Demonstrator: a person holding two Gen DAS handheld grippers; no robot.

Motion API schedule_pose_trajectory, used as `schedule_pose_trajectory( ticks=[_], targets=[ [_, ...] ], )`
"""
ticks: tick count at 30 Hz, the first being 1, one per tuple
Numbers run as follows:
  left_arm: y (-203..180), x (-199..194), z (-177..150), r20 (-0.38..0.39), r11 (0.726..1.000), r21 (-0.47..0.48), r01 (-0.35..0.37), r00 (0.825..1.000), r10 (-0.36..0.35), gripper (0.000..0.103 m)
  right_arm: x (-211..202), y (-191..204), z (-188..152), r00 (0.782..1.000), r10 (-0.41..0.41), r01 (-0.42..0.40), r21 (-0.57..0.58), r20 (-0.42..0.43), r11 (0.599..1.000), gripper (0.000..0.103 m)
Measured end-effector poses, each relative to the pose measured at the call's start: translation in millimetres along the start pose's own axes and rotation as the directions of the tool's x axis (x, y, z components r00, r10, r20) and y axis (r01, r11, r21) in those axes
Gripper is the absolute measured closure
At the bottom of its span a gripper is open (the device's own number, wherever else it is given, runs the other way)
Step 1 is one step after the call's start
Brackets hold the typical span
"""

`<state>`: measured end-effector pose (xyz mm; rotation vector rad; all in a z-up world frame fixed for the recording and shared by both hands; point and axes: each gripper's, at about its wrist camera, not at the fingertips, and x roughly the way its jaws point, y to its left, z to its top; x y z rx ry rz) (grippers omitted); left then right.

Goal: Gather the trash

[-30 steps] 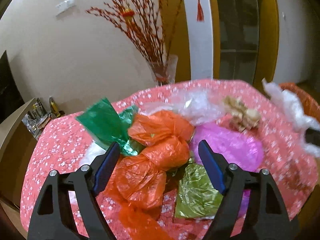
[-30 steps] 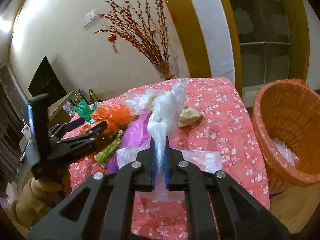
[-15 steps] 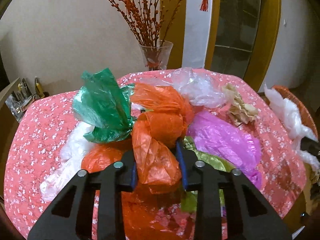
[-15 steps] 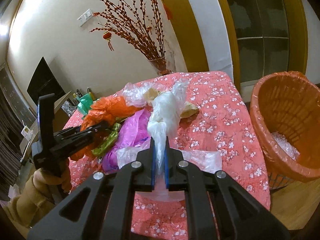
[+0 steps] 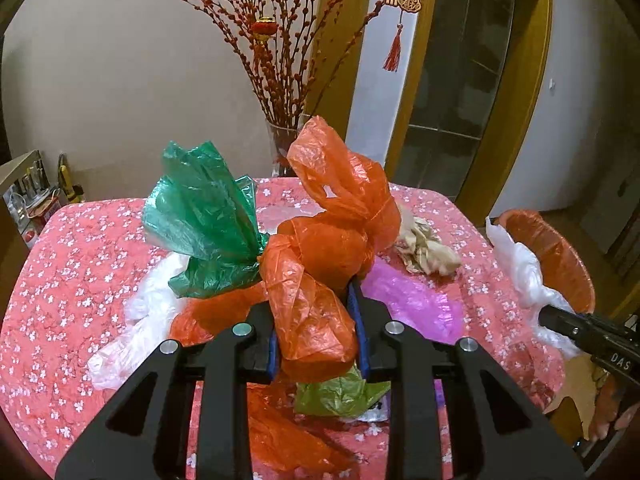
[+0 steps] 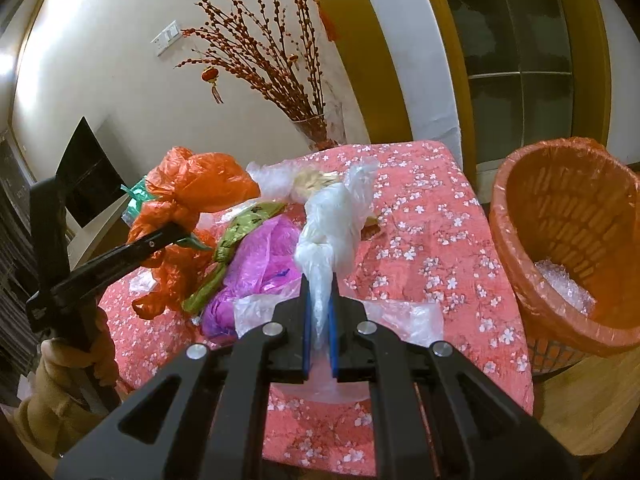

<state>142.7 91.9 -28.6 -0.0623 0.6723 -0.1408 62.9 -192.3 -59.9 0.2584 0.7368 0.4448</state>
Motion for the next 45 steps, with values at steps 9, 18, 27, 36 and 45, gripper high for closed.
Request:
schedule_pose_trajectory(
  ticks=[9, 18, 27, 36, 45],
  targets=[
    [23, 10, -20, -0.063, 0.997, -0.054, -0.048, 0.997, 0.044, 0.068, 0, -4, -6, 1.0, 0.008, -0.008, 0.008, -0.014, 1.0, 0.095],
    [24, -5, -25, -0.035, 0.997, -0.051, -0.061, 0.998, 0.059, 0.05, 2, -4, -8, 1.0, 0.02, -0.019, 0.01, -0.018, 1.0, 0.095],
    [25, -14, -30, -0.032, 0.995, -0.073, -0.062, 0.998, 0.06, 0.05, 0, -6, -11, 1.0, 0.023, -0.022, 0.021, -0.019, 1.0, 0.095],
    [31, -30, -34, -0.009, 0.992, -0.099, -0.083, 0.997, 0.082, 0.038, -3, -6, -13, 0.999, 0.033, -0.033, 0.023, -0.016, 0.999, 0.095],
    [33, -35, -32, 0.006, 0.99, -0.1, -0.102, 0.995, 0.103, 0.035, -7, -9, -14, 0.999, 0.036, -0.036, 0.029, -0.011, 0.999, 0.095]
  ],
)
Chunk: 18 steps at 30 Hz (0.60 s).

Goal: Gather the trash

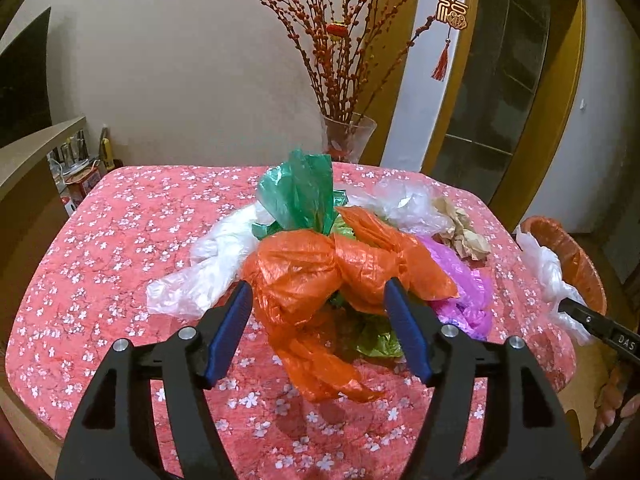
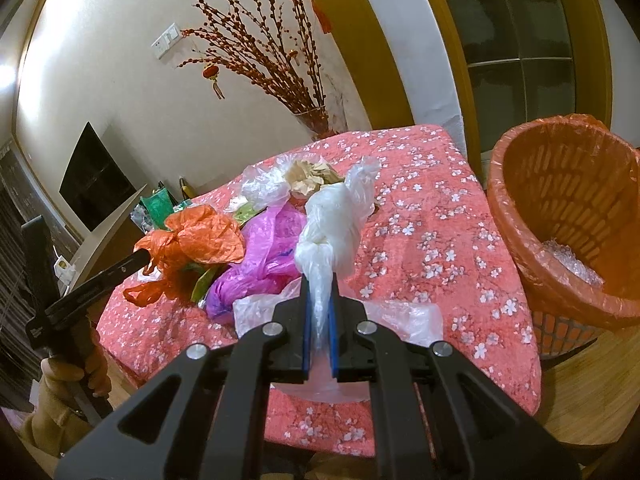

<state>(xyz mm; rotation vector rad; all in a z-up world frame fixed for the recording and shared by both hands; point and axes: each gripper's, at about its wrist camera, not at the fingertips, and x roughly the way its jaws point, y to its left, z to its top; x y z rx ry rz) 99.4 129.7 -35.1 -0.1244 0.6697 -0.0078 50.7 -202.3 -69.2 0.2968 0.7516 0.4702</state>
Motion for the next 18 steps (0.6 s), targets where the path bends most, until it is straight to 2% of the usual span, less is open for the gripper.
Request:
schedule_pose_trajectory(
  ticks=[4, 9, 13, 14, 16, 18],
  targets=[
    [-6, -2, 1, 0.01, 1.0, 0.003, -0.001, 1.0, 0.001, 0.035, -1, -1, 0, 1.0, -0.003, 0.003, 0.0, 0.0, 1.0, 0.095],
    [-27, -14, 5, 0.076, 0.996, 0.085, -0.006, 0.997, 0.0, 0.033, -1, -5, -1, 1.0, -0.007, 0.007, 0.008, 0.0, 1.0, 0.095],
    [-42, -9, 7, 0.077, 0.988, 0.154, -0.011, 0.997, -0.001, 0.032, -2, -6, -1, 1.0, -0.007, 0.007, 0.009, -0.003, 1.0, 0.095],
    [-45, -7, 8, 0.074, 0.986, 0.167, -0.013, 0.997, 0.0, 0.031, -2, -6, -2, 1.0, -0.008, 0.008, 0.009, -0.003, 1.0, 0.095],
    [-48, 0, 9, 0.062, 0.98, 0.198, -0.018, 0.998, 0.006, 0.021, -1, -7, -2, 1.0, -0.007, 0.007, 0.014, -0.007, 1.0, 0.095],
    [-50, 12, 9, 0.035, 0.976, 0.218, -0.029, 0.999, 0.022, 0.021, 1, -8, -2, 1.0, -0.004, 0.004, 0.02, -0.012, 1.0, 0.095]
  ],
)
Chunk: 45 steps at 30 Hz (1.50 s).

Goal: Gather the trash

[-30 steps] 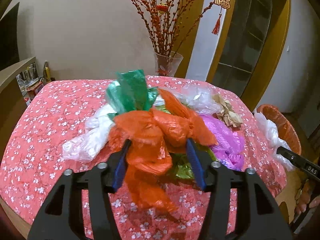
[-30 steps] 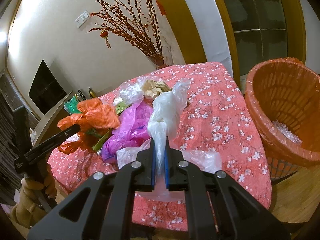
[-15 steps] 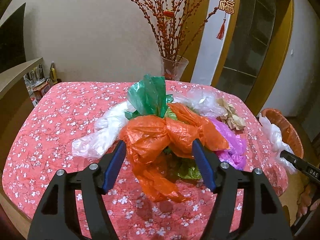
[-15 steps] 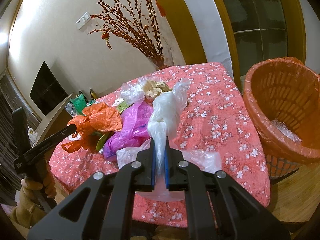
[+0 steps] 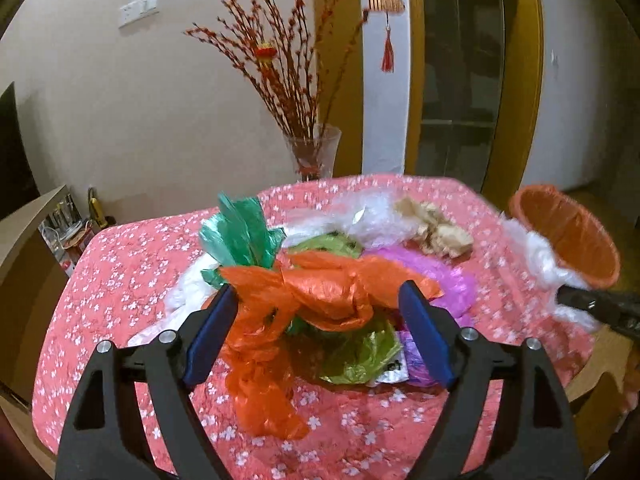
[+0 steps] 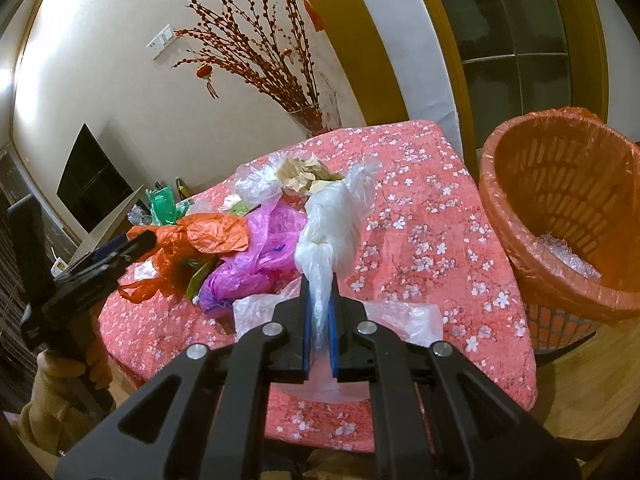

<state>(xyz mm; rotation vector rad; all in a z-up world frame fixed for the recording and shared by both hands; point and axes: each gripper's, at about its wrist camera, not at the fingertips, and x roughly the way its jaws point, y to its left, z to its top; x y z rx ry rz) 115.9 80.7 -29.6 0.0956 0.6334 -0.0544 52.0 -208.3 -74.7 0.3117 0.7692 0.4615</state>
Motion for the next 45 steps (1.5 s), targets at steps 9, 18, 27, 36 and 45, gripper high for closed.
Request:
schedule_pose_trajectory(
  ticks=[9, 18, 27, 36, 45],
  targets=[
    [-14, 33, 5, -0.066, 0.999, 0.022, 0.023, 0.998, -0.021, 0.035, 5, -1, -3, 1.0, -0.004, 0.004, 0.006, -0.015, 1.0, 0.095],
    [-29, 16, 20, 0.012, 0.996, 0.055, 0.071, 0.997, -0.071, 0.032, 8, -9, -3, 1.0, -0.01, 0.011, 0.025, -0.023, 1.0, 0.095],
    [-23, 61, 13, -0.138, 0.989, 0.096, 0.108, 0.986, -0.094, 0.032, 8, -14, -4, 1.0, -0.012, 0.013, 0.037, -0.025, 0.999, 0.095],
    [-32, 77, 9, -0.195, 0.981, 0.108, 0.158, 0.971, -0.135, 0.047, 12, -14, -5, 0.999, -0.009, 0.011, 0.043, -0.039, 0.999, 0.095],
    [-41, 80, 25, -0.179, 0.975, 0.136, 0.173, 0.973, -0.148, 0.045, 9, -18, -5, 0.999, -0.019, 0.021, 0.047, -0.039, 0.999, 0.095]
  ],
)
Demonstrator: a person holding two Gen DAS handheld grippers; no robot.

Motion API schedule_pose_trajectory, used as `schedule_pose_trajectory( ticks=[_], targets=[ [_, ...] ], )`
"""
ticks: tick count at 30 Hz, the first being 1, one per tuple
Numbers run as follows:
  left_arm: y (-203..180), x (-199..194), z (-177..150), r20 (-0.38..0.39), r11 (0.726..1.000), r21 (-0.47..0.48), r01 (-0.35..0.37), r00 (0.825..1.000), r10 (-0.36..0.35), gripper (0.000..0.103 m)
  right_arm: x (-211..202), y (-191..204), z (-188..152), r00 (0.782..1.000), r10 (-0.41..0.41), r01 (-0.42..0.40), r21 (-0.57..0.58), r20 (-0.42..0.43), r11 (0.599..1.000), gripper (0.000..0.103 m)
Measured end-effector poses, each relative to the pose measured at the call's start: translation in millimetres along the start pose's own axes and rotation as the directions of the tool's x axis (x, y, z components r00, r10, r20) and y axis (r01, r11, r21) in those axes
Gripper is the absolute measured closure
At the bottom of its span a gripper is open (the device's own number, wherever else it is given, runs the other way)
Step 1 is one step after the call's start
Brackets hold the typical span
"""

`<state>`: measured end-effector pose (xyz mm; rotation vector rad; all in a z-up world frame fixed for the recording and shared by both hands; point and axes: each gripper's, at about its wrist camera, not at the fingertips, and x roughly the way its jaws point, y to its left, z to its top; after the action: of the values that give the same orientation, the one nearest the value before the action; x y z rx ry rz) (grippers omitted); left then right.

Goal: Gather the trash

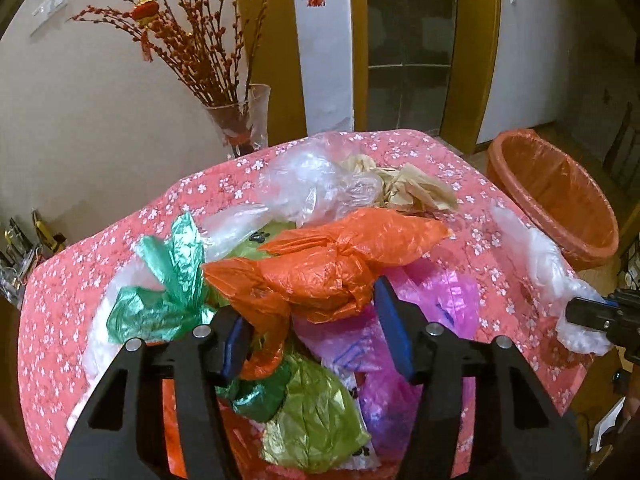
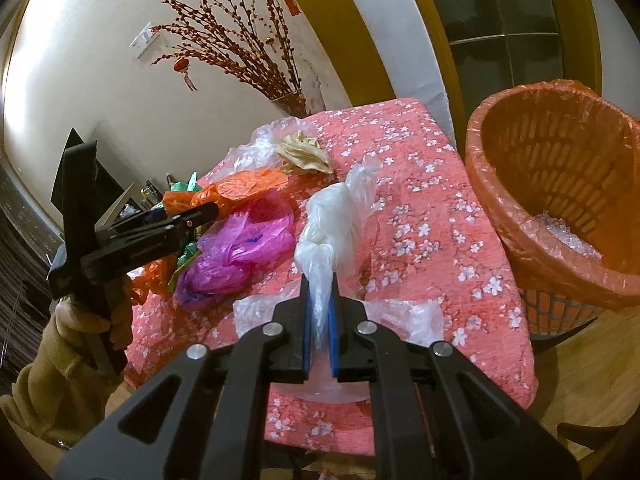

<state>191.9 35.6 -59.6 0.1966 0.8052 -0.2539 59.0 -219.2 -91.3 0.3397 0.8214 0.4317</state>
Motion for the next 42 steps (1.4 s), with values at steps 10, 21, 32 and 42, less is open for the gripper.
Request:
schedule_pose_trajectory(
  ticks=[10, 21, 32, 42],
  targets=[
    [-12, 23, 3, -0.063, 0.991, -0.008, 0.137, 0.989, -0.137, 0.09, 0, -4, -1, 1.0, -0.006, 0.006, 0.01, -0.006, 1.0, 0.095],
    [-8, -1, 1, 0.017, 0.989, -0.026, 0.143, 0.99, -0.143, 0.099, -2, 0, 1, 1.0, -0.003, 0.003, 0.004, 0.0, 1.0, 0.095],
    [-26, -57, 9, 0.162, 0.982, 0.0, 0.187, 0.969, -0.185, 0.1, -26, -3, 11, 0.997, -0.028, 0.029, -0.003, 0.074, 1.0, 0.095],
    [-55, -90, 20, 0.25, 0.97, 0.062, 0.236, 0.937, -0.244, 0.1, -55, -20, 23, 0.982, -0.099, 0.098, 0.014, 0.158, 0.995, 0.095]
  ],
)
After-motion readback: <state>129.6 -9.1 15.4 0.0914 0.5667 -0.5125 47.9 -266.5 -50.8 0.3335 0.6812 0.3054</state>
